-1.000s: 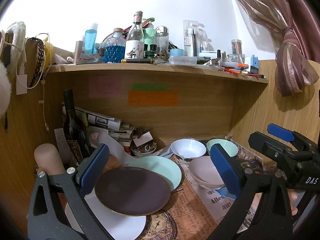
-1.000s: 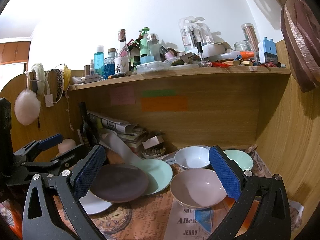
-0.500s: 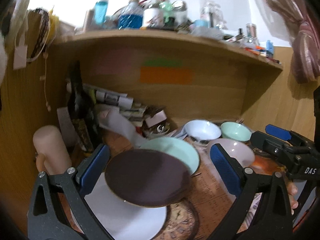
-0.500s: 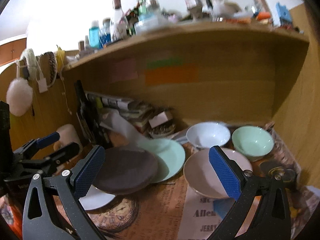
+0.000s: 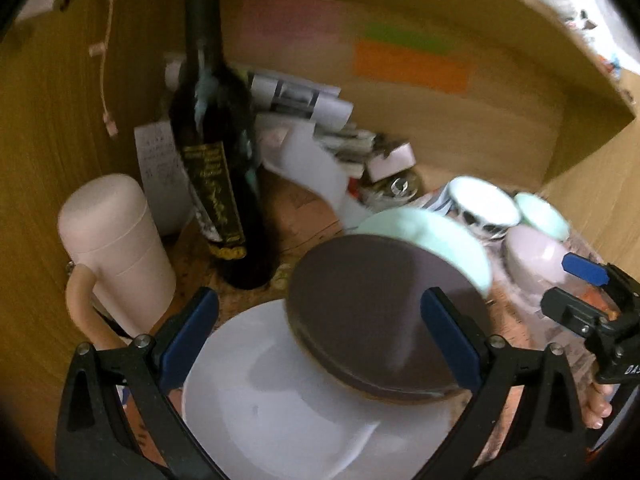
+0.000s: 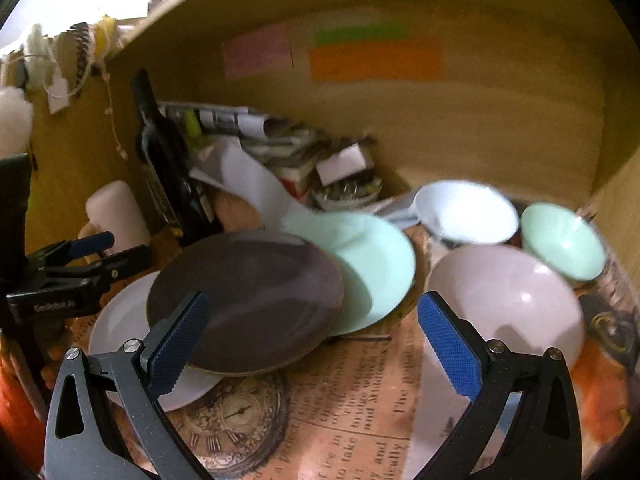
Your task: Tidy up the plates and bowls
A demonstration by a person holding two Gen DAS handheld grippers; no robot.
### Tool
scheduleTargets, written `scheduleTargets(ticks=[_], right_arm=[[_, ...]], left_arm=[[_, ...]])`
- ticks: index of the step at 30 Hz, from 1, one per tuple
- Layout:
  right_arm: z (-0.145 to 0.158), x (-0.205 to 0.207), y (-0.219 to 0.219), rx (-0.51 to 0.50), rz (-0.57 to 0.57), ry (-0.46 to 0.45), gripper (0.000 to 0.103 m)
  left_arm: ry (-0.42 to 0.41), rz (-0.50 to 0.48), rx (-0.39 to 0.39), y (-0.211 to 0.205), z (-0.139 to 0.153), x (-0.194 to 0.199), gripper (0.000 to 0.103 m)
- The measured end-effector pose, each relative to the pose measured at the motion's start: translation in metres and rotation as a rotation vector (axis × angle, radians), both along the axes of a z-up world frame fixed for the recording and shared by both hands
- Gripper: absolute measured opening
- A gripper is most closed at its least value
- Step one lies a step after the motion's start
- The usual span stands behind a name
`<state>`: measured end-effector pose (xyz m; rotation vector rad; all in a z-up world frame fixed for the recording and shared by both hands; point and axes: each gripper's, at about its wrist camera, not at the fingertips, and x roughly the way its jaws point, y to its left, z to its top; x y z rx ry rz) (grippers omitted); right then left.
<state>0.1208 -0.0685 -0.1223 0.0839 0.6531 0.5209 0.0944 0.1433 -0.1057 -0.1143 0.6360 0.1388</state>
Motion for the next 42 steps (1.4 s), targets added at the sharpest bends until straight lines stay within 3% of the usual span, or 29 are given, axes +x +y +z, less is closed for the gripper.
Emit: scheduleTargets(ticks=[2, 5, 8, 11, 14, 22, 30, 42], right_arm=[[-0.005, 0.006, 0.003, 0.001, 0.004, 0.029, 0.100], [-0.014, 0.017, 0.008, -0.013, 0.005, 0.074, 0.086], [-0.024, 0.029, 0.012, -0.011, 0.015, 0.135, 0.072], [-0.033, 0.035, 0.014, -0.017, 0.017, 0.176, 0.062], [-0.039, 0.041, 0.019, -0.023, 0.023, 0.210, 0.050], [-0.048, 0.047, 0.016, -0.006, 0.010, 0.265, 0.040], [-0.051, 0.051, 0.020, -0.017, 0.026, 0.284, 0.033], [-0.052, 0.052, 0.019, 0.018, 0.013, 0.303, 0.025]], left_arm=[[0.036, -0.007, -0.016, 0.008, -0.006, 0.008, 0.103], [0.089, -0.013, -0.051, 0.022, -0.017, 0.021, 0.100], [0.140, -0.011, -0.062, 0.031, -0.025, 0.032, 0.083], [0.166, -0.009, -0.066, 0.037, -0.030, 0.038, 0.078], [0.190, -0.023, -0.074, 0.040, -0.033, 0.041, 0.065], [0.254, -0.089, -0.112, 0.040, -0.040, 0.057, 0.036], [0.281, -0.143, -0.120, 0.033, -0.043, 0.065, 0.029], [0.278, -0.147, -0.052, 0.023, -0.039, 0.064, 0.028]])
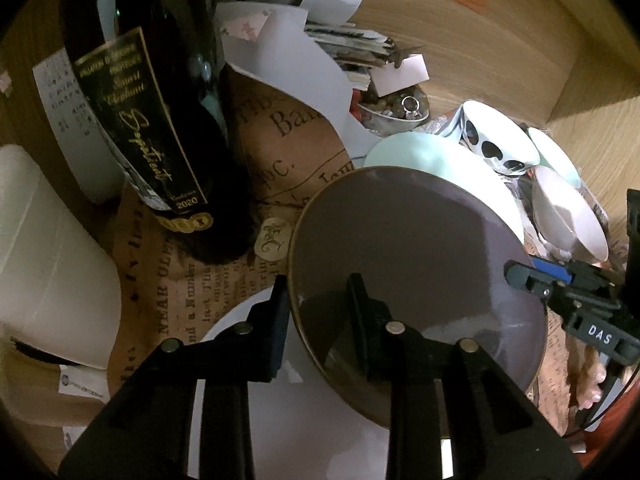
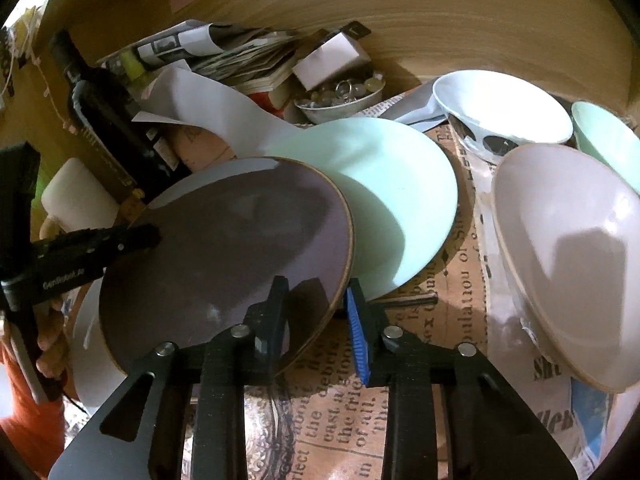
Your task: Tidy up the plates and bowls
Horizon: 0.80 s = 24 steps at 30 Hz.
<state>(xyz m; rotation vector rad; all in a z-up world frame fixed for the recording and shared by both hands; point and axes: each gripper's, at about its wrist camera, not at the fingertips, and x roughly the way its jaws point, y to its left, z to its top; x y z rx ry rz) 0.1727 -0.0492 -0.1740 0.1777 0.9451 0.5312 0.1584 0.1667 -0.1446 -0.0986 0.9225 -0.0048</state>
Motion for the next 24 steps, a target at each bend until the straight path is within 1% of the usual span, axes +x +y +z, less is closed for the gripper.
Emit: scheduleTargets(ticks=[6, 11, 15, 24], right_arm=[[0.003, -0.003, 0.000, -0.010, -0.006, -0.007, 0.024], [0.005, -0.008, -0.005, 0.006, -0.011, -0.008, 0.022], [0.012, -0.017, -0.008, 0.005, -0.013, -0.034, 0.022], [0.031, -0.039, -0.023, 0.022, -0.023, -0.078, 0.022]], left_arm=[[-0.018, 0.009, 0.016, -0.006, 0.001, -0.008, 0.028], [-0.035, 0.014, 0.027, -0.011, 0.004, -0.018, 0.028], [-0.059, 0.022, 0.038, -0.017, 0.008, -0.024, 0.028], [-0.103, 0.021, 0.012, -0.027, 0.022, -0.044, 0.028]])
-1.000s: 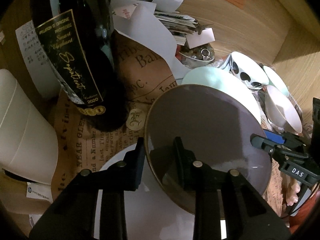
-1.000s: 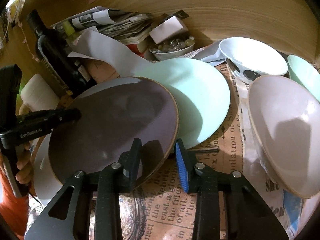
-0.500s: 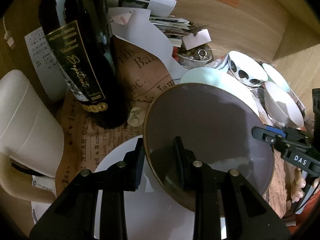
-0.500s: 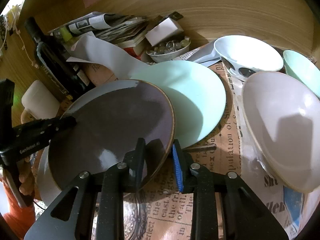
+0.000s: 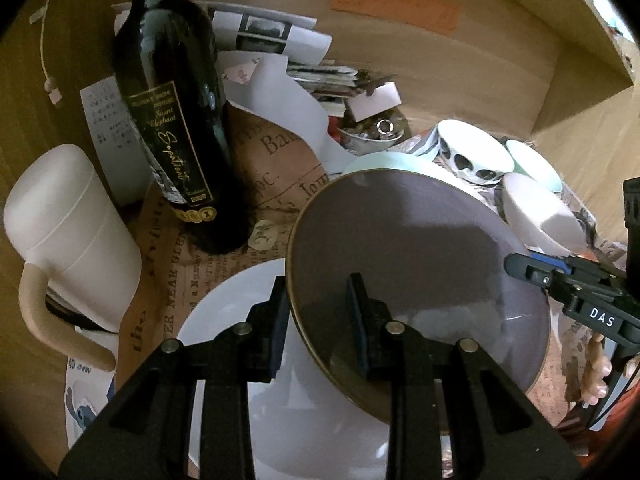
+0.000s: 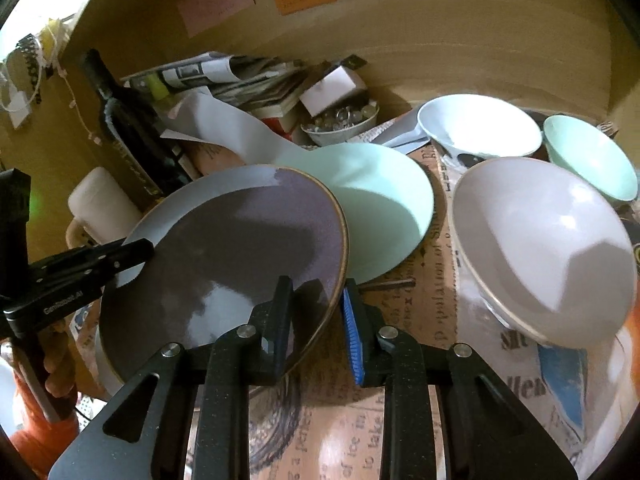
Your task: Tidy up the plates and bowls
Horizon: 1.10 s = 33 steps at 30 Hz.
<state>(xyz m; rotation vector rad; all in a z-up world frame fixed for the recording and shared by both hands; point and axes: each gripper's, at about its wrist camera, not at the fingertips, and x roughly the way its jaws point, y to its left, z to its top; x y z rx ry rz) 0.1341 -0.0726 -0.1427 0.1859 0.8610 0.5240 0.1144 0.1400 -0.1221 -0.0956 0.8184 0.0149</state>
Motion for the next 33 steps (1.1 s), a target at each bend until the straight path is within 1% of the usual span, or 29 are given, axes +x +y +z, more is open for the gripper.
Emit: scheduleTargets(ticks=[10, 18, 26, 33], right_arm=[[0.012, -0.031, -0.027, 0.016, -0.026, -0.028, 0.021], [0.015, -0.054, -0.050, 0.007, -0.041, -0.045, 0.021], [0.015, -0.074, -0.073, 0.009, -0.065, -0.050, 0.021], [0.006, -0.087, -0.088, 0.018, -0.081, -0.035, 0.021]], left_arm=[[-0.037, -0.029, 0.009, -0.028, 0.011, -0.027, 0.028], [-0.040, -0.050, -0.003, -0.054, 0.016, -0.041, 0.029], [-0.036, -0.068, -0.031, -0.079, 0.010, -0.052, 0.029], [-0.003, -0.079, -0.051, -0.093, -0.002, -0.057, 0.029]])
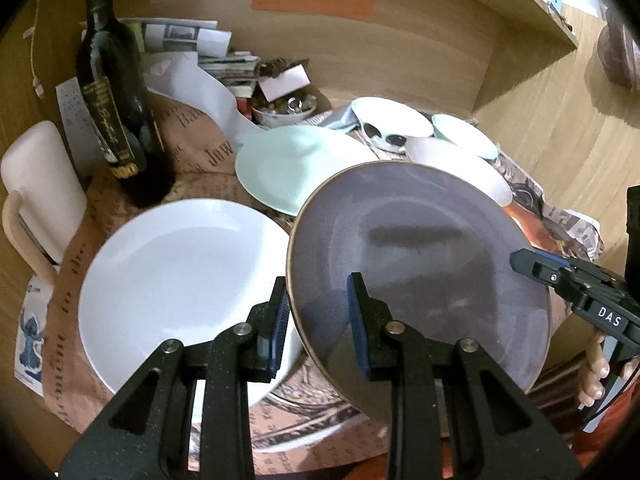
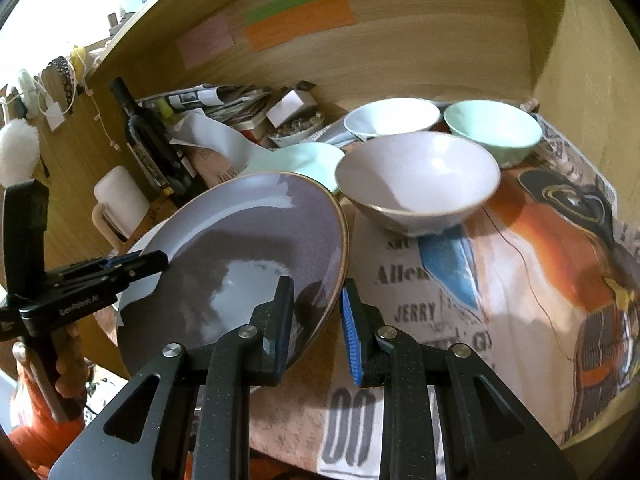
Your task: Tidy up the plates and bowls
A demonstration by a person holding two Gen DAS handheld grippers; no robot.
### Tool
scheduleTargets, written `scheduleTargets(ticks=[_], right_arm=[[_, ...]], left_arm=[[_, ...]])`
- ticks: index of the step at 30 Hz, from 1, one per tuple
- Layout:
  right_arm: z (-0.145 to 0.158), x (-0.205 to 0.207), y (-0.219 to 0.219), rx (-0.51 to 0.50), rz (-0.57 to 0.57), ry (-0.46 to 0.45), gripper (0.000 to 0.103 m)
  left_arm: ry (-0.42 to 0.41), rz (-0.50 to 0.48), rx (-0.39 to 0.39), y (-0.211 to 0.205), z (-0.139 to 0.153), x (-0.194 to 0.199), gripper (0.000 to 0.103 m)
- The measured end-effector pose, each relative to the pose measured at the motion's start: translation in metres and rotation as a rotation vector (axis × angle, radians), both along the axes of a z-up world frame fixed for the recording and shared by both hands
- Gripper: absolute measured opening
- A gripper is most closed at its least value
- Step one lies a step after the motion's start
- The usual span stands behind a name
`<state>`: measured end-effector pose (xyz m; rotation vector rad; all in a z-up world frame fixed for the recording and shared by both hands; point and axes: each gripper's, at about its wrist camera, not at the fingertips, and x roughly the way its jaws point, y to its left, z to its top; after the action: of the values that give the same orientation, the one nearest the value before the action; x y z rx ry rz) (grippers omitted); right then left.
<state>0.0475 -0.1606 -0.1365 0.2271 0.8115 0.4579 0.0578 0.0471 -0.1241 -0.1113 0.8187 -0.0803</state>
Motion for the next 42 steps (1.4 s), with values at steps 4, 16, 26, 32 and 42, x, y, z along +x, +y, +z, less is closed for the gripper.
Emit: scheduleTargets(ticks=[4, 16, 26, 32, 42], right_arm=[[-0.007, -0.003, -0.006, -0.004, -0.009, 0.014, 0.021], [-0.028, -0.001, -0.025, -0.015, -0.035, 0.070, 0.021], [-0.038, 0.010, -0.026, -0.009, -0.043, 0.102, 0.021], [-0.040, 0.016, -0.026, -0.011, -0.052, 0.107, 0.022], [-0.037, 0.012, -0.019, -0.096, -0.065, 0.063, 0.022]], left_arm=[[0.017, -0.011, 0.003, -0.009, -0.007, -0.002, 0.029], [0.089, -0.048, 0.015, -0.032, -0.031, 0.008, 0.029], [0.115, -0.047, 0.033, -0.036, -0.043, 0.021, 0.028], [0.110, -0.055, 0.036, -0.036, -0.044, 0.024, 0.028], [0.100, -0.071, 0.031, -0.033, -0.042, 0.026, 0.028]])
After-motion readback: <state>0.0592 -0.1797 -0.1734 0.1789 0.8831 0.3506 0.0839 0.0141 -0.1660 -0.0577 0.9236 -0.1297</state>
